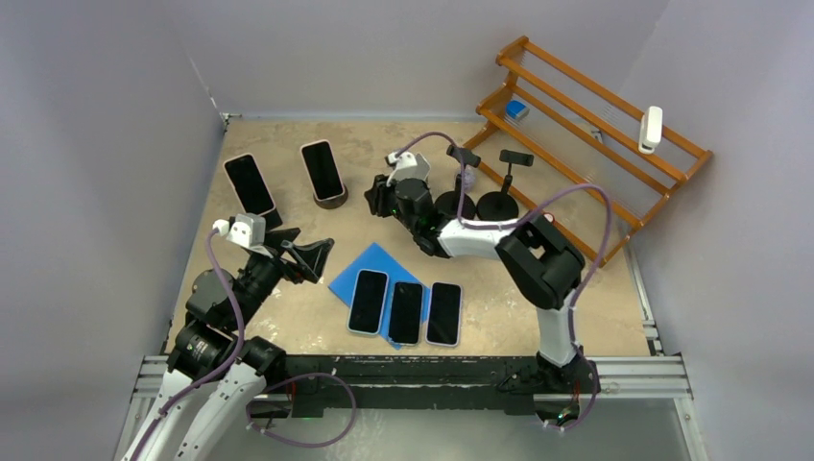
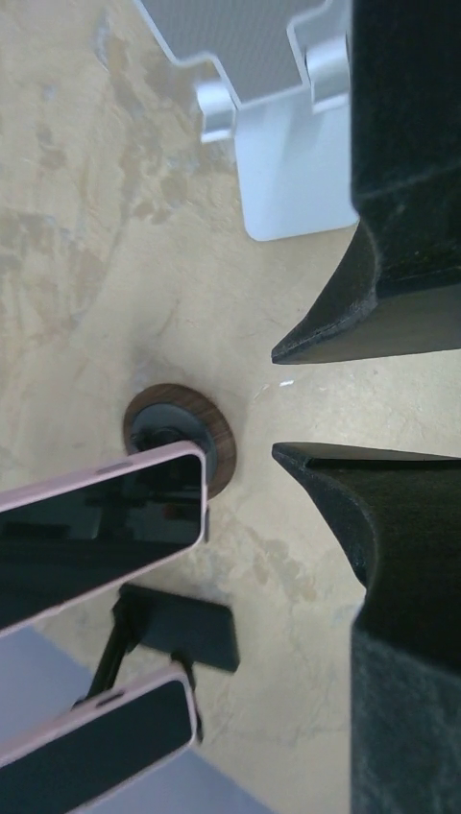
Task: Remove the phone from the phone stand
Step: Place the phone stand at the center of the board, then move the phone stand to the center of the board.
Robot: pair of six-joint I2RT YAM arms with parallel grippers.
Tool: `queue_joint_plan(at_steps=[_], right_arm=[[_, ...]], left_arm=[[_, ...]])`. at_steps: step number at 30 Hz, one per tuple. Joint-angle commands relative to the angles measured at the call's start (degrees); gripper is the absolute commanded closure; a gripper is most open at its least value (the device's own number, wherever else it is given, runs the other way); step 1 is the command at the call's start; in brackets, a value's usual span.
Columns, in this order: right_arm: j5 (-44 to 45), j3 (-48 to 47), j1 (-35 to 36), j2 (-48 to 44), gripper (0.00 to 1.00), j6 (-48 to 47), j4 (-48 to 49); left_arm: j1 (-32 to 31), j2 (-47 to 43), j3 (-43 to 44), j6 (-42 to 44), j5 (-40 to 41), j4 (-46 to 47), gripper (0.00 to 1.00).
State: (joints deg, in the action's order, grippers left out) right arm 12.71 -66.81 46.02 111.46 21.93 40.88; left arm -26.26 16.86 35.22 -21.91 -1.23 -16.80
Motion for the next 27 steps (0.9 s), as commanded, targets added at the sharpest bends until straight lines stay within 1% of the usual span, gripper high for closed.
queue_joint_plan(at_steps=[1,5,9,16,27], right_arm=[[-3.08,-6.76,0.03,5.39,0.62,1.27,-5.39],[-1.23,-11.02,-0.20,9.96,0.62,2.30,-8.71],[0.04,-12.35,-1.43,12.39,0.62,4.02,-10.03],[1.05,-10.58,-5.33,13.52,0.63,6.89,-10.78],[3.10,-9.09,-9.27,13.61,0.61,7.75,-10.60]], left_arm=[[0.42,-0.41,0.11,-0.59,0.25,2.46,0.19],[0.42,-0.26,0.20,-0.63,0.34,2.38,0.19],[0.42,0.03,0.20,-0.74,0.40,2.36,0.19],[0.42,0.79,0.43,-0.94,0.47,2.19,0.19],[0.42,1.15,0.46,-0.98,0.58,2.17,0.19]])
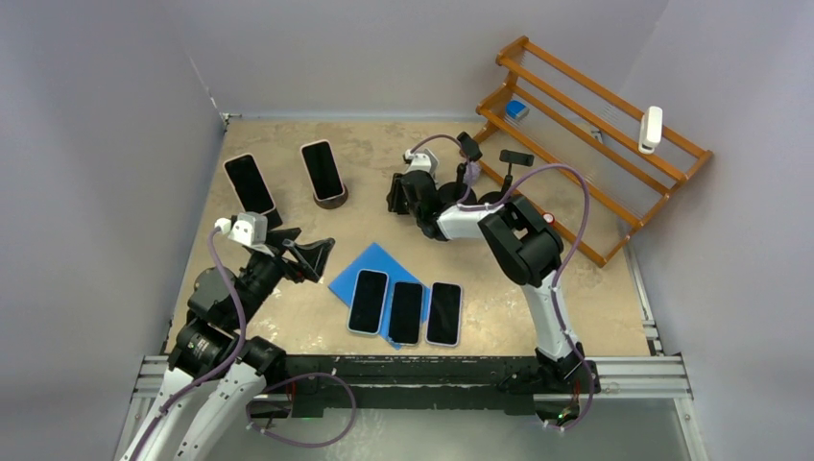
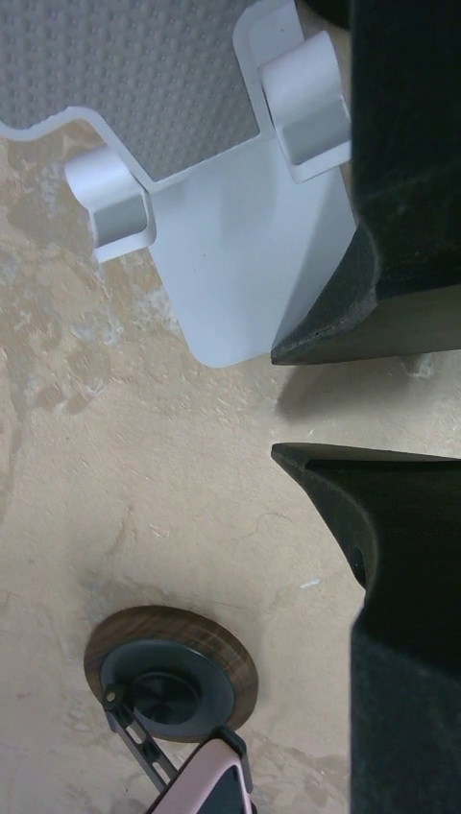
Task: Remove the phone from the phone stand
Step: Move the phone stand to the center of the board, then remove the phone from the phone stand.
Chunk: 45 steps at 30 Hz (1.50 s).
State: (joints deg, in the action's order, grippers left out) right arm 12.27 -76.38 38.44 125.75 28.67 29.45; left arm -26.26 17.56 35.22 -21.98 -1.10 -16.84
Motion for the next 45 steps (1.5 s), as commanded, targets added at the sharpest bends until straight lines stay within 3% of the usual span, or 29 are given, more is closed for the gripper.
queue_joint_plan(at_steps=[1,8,14,24,36,45], right_arm=[[3.67,0.45,-2.04,-0.69,0.61,1.08,0.74],[2.67,1.58,-2.44,-1.96,0.58,0.93,1.81],[-0.85,8.88,-2.03,-9.97,0.48,-1.15,10.95],[-2.54,15.92,2.50,-23.07,0.41,-3.34,13.75],[-4.52,16.35,3.39,-28.66,0.40,-4.15,12.11],[4.32,20.77,2.67,-28.14,0.45,-3.65,7.59]], left_arm=[[0.42,0.46,0.42,-0.90,0.49,2.22,0.19],[0.42,0.53,0.46,-0.87,0.49,2.24,0.19],[0.42,0.37,0.46,-0.92,0.40,2.19,0.19],[0.42,-0.53,0.41,-1.05,0.29,2.12,0.19],[0.42,-0.89,0.46,-1.14,0.31,1.95,0.19],[0.42,-1.16,0.46,-1.23,0.31,1.82,0.19]])
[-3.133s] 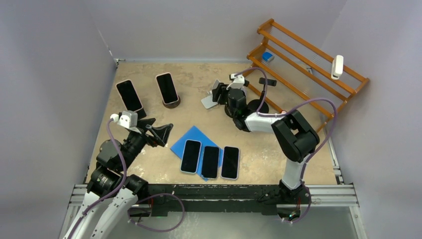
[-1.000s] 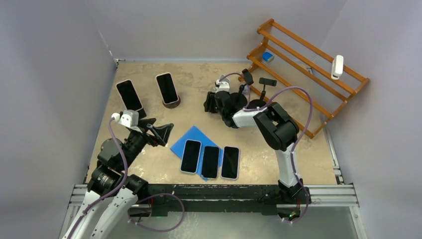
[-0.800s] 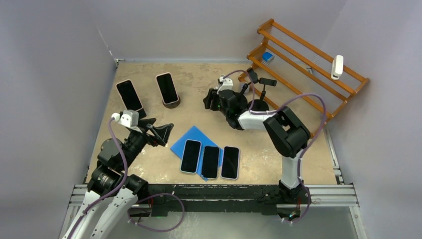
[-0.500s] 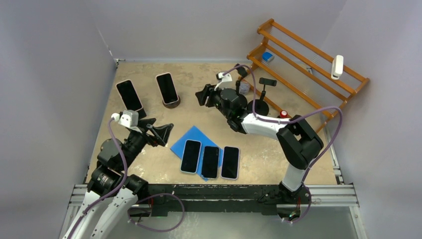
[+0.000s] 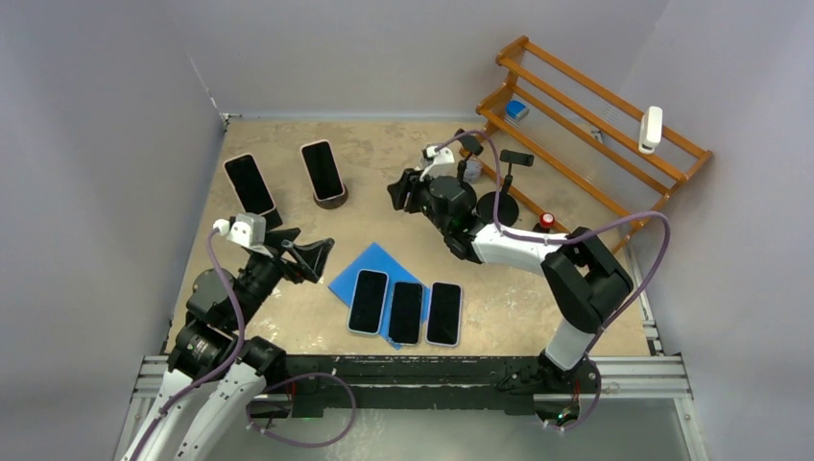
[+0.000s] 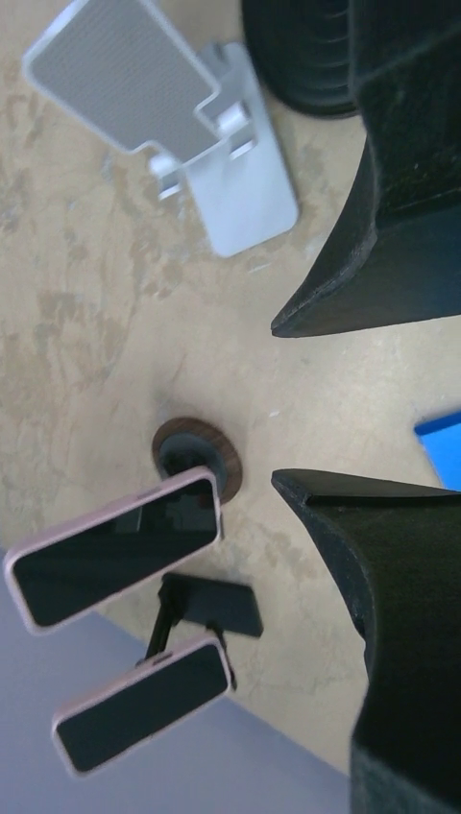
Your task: Remove the phone from the phone stand
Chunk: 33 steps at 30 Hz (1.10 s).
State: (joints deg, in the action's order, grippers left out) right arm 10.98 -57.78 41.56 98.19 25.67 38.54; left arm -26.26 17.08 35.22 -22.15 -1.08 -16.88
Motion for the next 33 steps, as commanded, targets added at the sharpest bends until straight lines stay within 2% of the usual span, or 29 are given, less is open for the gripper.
queue_joint_plan(at_steps=[1,6,16,19,23,27,33], right_arm=[[6.76,2.74,-0.78,-0.10,0.46,-0.30,-1.58],[10.80,5.68,-3.33,2.11,0.49,2.36,0.28],[9.21,6.03,-5.61,5.07,0.50,3.25,2.04],[8.23,7.88,-5.30,1.21,0.50,1.29,4.29],[7.18,11.62,-0.85,-8.17,0.48,-4.09,7.93],[8.16,9.90,6.27,-14.41,0.45,-10.13,4.05],[8.58,7.42,10.95,-20.12,0.41,-12.21,1.92]], left_arm=[[0.47,-0.73,0.46,-1.05,0.22,1.86,0.19],[0.43,-0.78,0.47,-1.14,0.20,1.78,0.19],[0.42,-1.28,0.68,-1.23,0.25,1.54,0.19],[0.42,-1.48,0.46,-1.23,0.29,1.76,0.19],[0.42,-1.50,0.68,-1.43,0.38,1.45,0.19],[0.43,-1.66,0.79,-1.58,0.55,1.26,0.19],[0.42,-1.80,0.86,-1.66,0.82,1.11,0.19]])
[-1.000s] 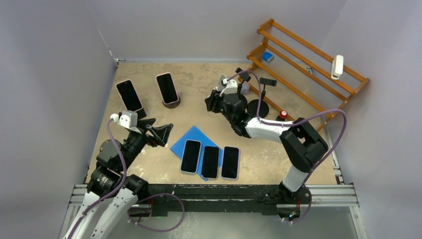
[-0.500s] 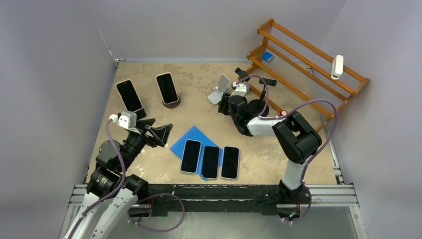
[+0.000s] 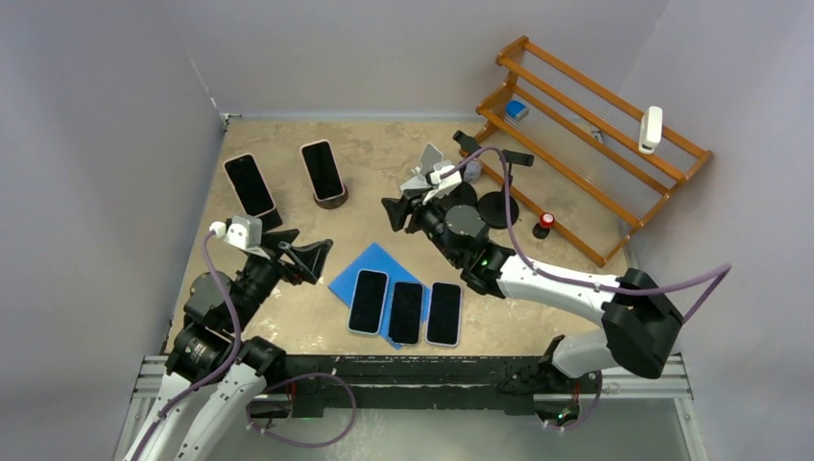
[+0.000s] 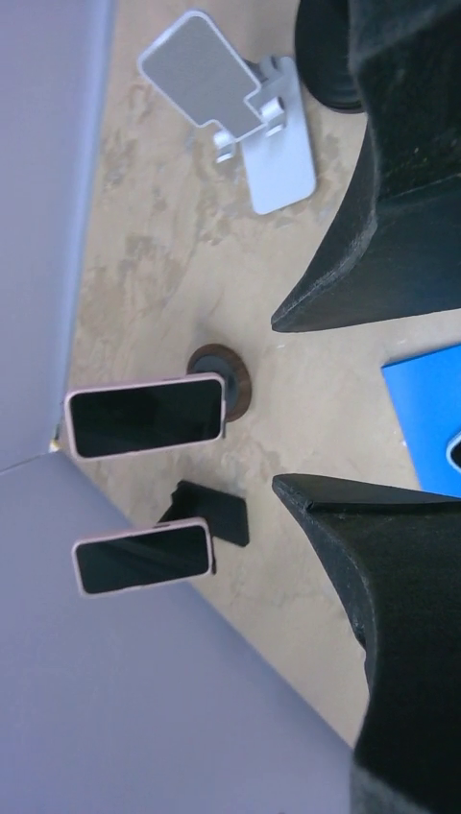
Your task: Remove the phone from the phone stand
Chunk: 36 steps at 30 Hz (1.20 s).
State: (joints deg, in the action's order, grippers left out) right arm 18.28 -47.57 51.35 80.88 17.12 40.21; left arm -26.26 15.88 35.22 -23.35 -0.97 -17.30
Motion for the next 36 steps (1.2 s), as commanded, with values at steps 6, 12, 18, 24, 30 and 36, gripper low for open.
queue_joint_plan(at_steps=[6,12,18,24,30,36], right_arm=[[7.75,-7.40,3.23,-2.42,0.25,3.92,-0.99],[-1.54,-10.02,-1.45,-0.34,0.18,9.42,0.21],[-10.21,-17.53,-2.22,6.78,0.07,9.14,-2.47],[-9.71,-28.48,-2.04,18.12,0.01,7.00,-8.02],[-7.29,-41.47,-1.08,29.11,0.01,3.57,-16.05],[-6.26,-52.78,-0.55,38.71,0.01,1.10,-23.11]], left_arm=[[0.42,0.06,1.22,-0.63,0.88,1.03,0.19],[0.33,-0.52,1.17,-0.75,0.86,0.69,0.19],[0.27,-0.93,1.32,-0.82,2.94,0.37,0.19],[0.25,-1.85,1.43,-0.82,4.47,-0.06,0.19],[0.25,-3.08,1.43,-0.99,6.24,-0.53,0.19],[0.25,-2.63,1.49,-0.90,6.55,-0.52,0.19]])
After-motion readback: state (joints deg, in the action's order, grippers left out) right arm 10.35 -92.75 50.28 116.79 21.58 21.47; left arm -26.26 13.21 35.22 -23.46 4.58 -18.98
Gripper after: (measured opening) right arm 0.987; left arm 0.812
